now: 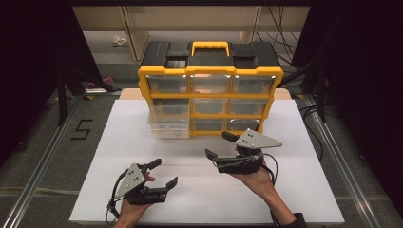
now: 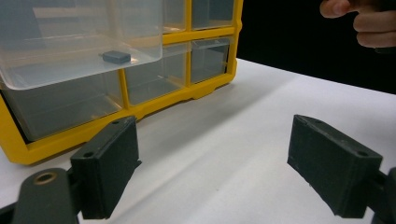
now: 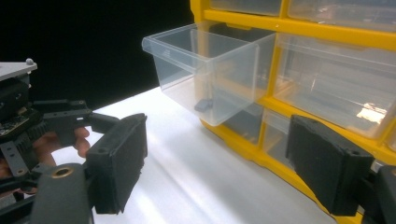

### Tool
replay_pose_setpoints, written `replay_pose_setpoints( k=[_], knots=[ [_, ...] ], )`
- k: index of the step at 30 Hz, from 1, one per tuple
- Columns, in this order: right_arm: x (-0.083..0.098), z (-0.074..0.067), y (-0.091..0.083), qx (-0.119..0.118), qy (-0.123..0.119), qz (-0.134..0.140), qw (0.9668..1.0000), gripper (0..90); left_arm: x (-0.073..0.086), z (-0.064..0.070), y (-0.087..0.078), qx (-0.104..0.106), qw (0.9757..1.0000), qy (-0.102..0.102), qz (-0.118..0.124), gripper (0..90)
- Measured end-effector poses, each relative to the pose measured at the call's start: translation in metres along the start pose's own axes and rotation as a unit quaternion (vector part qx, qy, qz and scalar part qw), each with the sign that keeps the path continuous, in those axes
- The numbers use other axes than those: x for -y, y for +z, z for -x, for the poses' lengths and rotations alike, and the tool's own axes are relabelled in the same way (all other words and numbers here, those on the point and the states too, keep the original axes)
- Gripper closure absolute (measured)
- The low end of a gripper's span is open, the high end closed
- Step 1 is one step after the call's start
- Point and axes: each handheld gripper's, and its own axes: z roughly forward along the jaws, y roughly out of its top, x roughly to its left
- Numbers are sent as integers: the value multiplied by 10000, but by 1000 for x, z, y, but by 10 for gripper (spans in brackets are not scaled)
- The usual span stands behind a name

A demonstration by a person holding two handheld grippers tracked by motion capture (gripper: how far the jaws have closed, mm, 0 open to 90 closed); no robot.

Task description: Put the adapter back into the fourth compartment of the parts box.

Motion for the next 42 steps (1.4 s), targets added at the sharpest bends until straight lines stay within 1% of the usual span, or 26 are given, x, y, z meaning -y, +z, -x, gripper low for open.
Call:
replay_pose_setpoints(
  k=[6, 14, 20, 26, 32, 42],
  knots=[
    [9, 4, -5, 23, 97, 31, 9999, 218, 0, 0, -1, -6, 10000, -14, 3, 161],
    [17, 3, -9, 65, 67, -3, 10000, 218, 0, 1, -3, 13, 10000, 26, 9, 162],
    [25, 3, -13, 114, 66, -8, 9999, 218, 0, 1, -3, 27, 10000, 13, -1, 161],
    [32, 6, -19, 157, 128, 17, 9998, 219, 1, 2, -3, 24, 10000, 3, 1, 161],
    [39, 7, -25, 198, 140, 20, 9997, 219, 1, 2, -3, 31, 10000, 10, -3, 161],
    [44, 8, -30, 241, 163, 102, 9995, 209, 1, 2, -3, 68, 10000, 17, -40, 160]
  ],
)
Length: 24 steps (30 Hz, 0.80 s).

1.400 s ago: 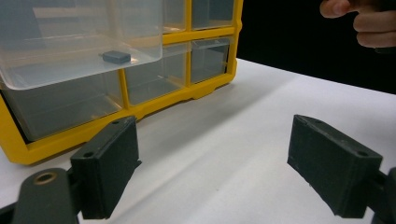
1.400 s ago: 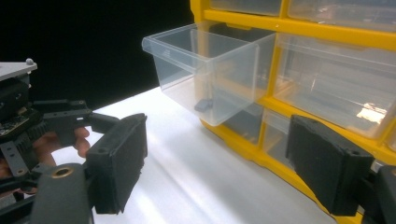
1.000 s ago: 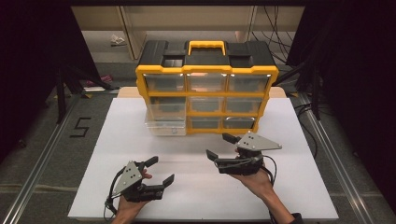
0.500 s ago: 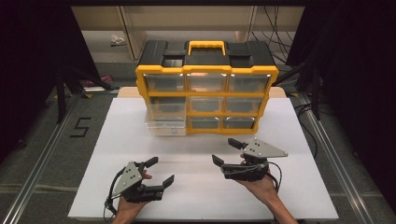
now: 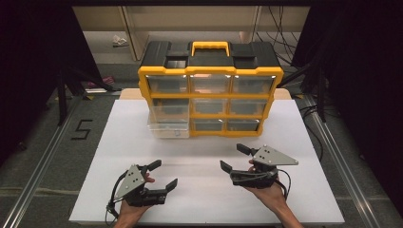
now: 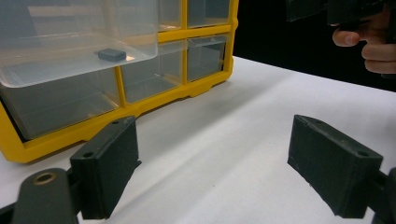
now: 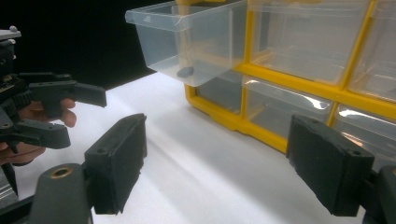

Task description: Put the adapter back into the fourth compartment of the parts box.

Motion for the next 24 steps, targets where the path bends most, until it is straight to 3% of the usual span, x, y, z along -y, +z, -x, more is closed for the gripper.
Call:
replay_pose_setpoints(
  k=[24],
  knots=[
    [19, 1, -11, 68, 85, 28, 9999, 187, 0, 0, 1, 59, 10000, 3, -68, 159]
  ],
)
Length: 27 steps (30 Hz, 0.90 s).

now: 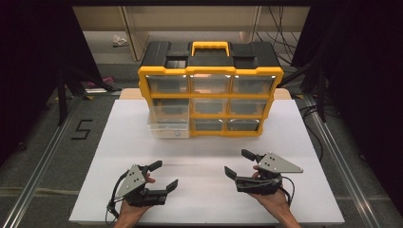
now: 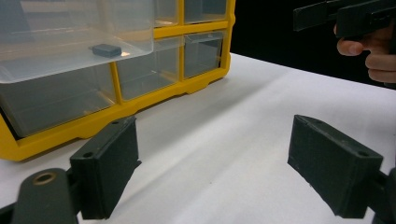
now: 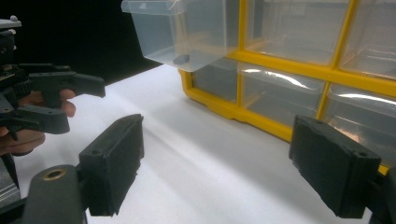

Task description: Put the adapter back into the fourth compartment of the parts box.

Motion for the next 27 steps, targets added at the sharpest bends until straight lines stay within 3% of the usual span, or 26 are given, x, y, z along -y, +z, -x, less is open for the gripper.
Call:
replay_pose_setpoints(
  k=[27],
  knots=[
    [26, -1, -17, 160, 56, 46, 9998, 181, 0, 1, 0, 74, 10000, 0, -44, 159]
  ],
)
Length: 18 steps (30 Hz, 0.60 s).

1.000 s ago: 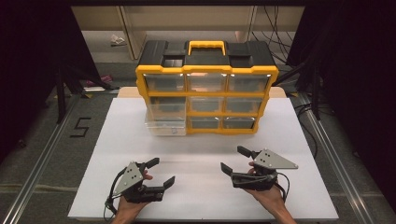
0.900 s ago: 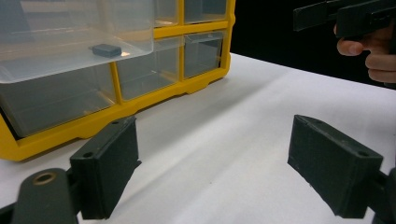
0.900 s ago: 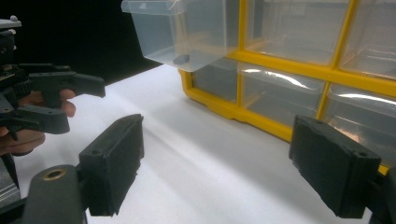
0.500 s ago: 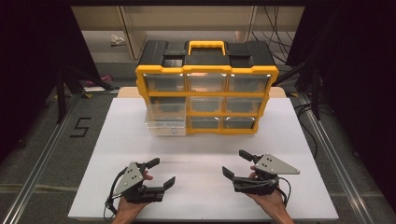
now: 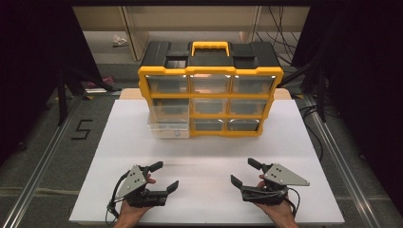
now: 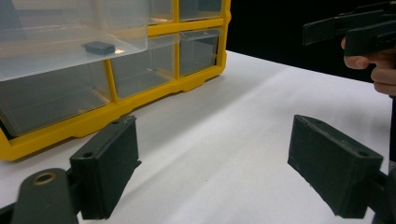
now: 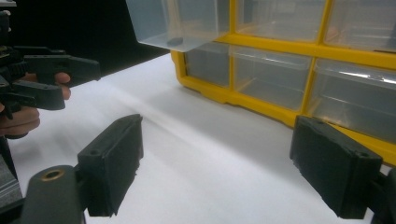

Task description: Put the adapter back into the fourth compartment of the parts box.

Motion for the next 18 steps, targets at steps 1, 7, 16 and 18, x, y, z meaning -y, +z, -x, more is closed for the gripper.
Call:
replay_pose_setpoints(
  k=[1, 7, 16, 18],
  knots=[
    [1, 0, -1, 5, 11, 3, 10000, 181, 0, 0, 0, -3, 10000, 1, 1, 160],
    [4, -1, -6, 55, 22, 31, 10000, 181, 0, 0, 0, -7, 10000, 5, 0, 159],
    [7, 1, -8, 104, 8, 65, 9999, 182, 0, -1, 0, -11, 10000, -4, 0, 159],
    [7, 1, -7, 119, 32, 72, 9999, 182, 0, -1, 0, -4, 10000, -2, -6, 159]
  ],
)
